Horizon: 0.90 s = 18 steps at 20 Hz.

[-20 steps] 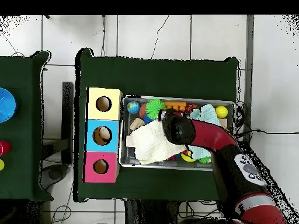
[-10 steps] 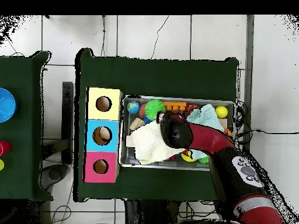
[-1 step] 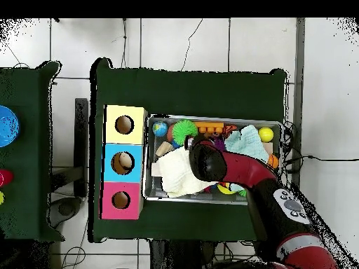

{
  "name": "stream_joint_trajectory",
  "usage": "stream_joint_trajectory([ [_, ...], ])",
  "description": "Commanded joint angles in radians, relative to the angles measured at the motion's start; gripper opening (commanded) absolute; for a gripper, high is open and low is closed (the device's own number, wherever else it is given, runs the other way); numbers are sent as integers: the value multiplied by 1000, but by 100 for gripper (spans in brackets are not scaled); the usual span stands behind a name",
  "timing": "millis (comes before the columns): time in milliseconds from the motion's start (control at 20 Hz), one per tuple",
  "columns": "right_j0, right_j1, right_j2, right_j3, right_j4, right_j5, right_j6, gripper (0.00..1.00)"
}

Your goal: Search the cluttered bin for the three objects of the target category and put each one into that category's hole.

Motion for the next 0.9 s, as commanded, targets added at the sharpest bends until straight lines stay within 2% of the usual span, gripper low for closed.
stream_joint_trajectory([
  [50,6,69,-16,27,-8,-23,150,100],
  [500,-19,92,-6,-18,-30,-15,104,100],
  [900,-26,115,-23,-35,-58,-49,87,100],
])
